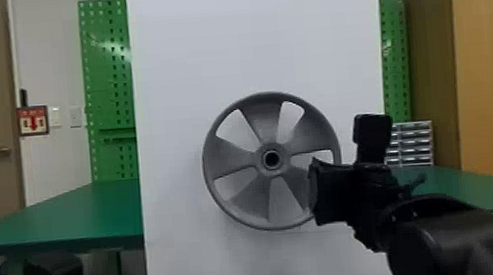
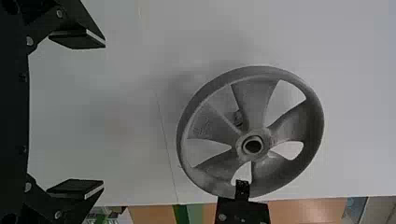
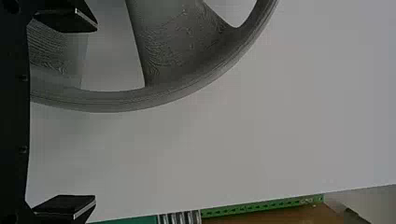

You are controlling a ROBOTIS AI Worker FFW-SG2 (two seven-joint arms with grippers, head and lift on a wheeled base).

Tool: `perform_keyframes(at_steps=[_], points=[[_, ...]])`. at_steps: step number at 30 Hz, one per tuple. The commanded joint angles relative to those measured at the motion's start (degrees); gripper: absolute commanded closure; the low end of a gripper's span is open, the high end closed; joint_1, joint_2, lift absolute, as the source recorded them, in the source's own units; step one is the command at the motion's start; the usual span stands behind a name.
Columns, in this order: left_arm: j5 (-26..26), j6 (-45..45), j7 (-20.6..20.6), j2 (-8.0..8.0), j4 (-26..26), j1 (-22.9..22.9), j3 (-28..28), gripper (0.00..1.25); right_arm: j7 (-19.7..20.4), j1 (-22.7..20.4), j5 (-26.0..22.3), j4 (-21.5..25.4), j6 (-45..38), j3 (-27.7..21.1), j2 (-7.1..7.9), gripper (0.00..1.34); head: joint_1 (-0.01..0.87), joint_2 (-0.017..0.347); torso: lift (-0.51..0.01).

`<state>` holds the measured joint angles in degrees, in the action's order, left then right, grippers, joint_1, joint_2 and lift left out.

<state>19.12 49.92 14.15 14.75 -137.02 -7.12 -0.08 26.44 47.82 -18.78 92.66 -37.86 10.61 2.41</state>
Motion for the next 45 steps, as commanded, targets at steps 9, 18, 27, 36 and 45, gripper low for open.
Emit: perform_keyframes(at_steps=[9, 18, 27, 36, 45], points=[[0.7, -0.1, 0.0, -0.07, 0.0, 0.5, 0.9, 0.21, -3.1, -12.2, 5.2, 9.1, 4.5, 1.2, -0.12, 0.00, 0.034, 0.029, -0.494], [1.0, -0.2, 0.0, -0.16, 0.0, 0.7, 1.3, 0.21, -8.1, -21.9, 9.4, 12.1, 7.6, 1.4, -0.30, 0.00, 0.034, 0.029, -0.493], [1.0, -0.8, 0.0, -0.34, 0.0, 0.8, 1.5, 0.21, -14.9, -30.8, 11.0, 12.1, 14.7, 1.3, 0.14, 0.00, 0.034, 0.029, -0.493], [0.6, -1.2, 0.0, -1.22, 0.0, 0.8, 1.7, 0.21, -17.0, -38.3, 12.1, 12.1, 19.0, 0.9, 1.11, 0.00, 0.034, 0.029, -0.493], [-0.1, -1.7, 0.0, -1.83, 0.0, 0.9, 1.8, 0.21, -18.4, -45.3, 12.2, 12.1, 24.8, 0.4, 1.99, 0.00, 0.034, 0.029, -0.493]])
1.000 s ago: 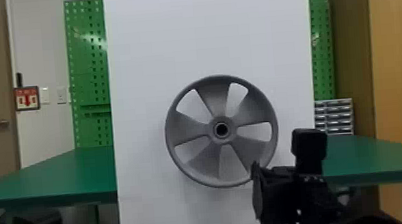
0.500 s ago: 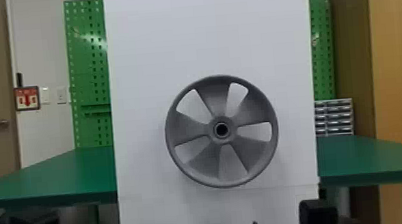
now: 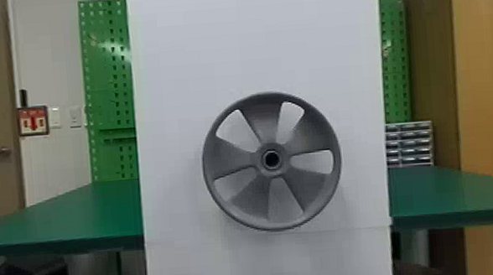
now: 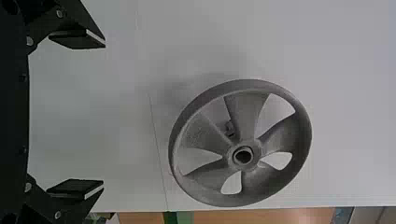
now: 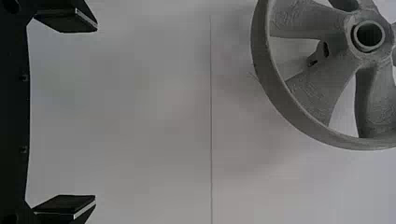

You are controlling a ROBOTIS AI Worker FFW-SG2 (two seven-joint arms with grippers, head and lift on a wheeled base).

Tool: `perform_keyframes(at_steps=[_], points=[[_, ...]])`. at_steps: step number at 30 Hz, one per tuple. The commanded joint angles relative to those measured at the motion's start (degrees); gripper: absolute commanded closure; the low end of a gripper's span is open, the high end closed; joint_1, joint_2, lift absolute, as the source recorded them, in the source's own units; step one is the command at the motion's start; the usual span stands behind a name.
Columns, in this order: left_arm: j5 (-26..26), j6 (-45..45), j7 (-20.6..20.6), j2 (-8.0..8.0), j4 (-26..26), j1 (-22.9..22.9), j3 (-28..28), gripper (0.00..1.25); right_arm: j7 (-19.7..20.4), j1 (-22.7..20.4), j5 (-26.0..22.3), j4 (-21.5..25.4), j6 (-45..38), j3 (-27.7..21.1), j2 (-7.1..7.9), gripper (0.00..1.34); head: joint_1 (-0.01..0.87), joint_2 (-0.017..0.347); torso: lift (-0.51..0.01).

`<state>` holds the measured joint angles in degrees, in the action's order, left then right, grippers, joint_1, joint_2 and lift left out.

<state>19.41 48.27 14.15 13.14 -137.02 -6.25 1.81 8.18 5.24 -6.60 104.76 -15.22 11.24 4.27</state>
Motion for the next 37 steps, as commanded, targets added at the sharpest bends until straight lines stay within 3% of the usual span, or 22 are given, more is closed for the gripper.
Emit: perform_keyframes(at_steps=[1, 15, 37], points=[[-0.4, -0.1, 0.0, -0.22, 0.0, 0.0, -0.2, 0.21, -0.2, -3.3, 0.0, 0.0, 2.5, -0.4, 0.03, 0.00, 0.034, 0.029, -0.493], [-0.9, -0.1, 0.0, -0.66, 0.0, 0.1, -0.2, 0.21, -2.4, -9.6, 1.7, -1.6, 8.8, -2.5, 0.03, 0.01, 0.034, 0.029, -0.493], [-1.2, -0.2, 0.0, -0.84, 0.0, 1.0, 0.3, 0.21, -2.4, -11.9, 2.0, -6.9, 12.4, -1.2, 0.21, 0.06, 0.034, 0.029, -0.493]])
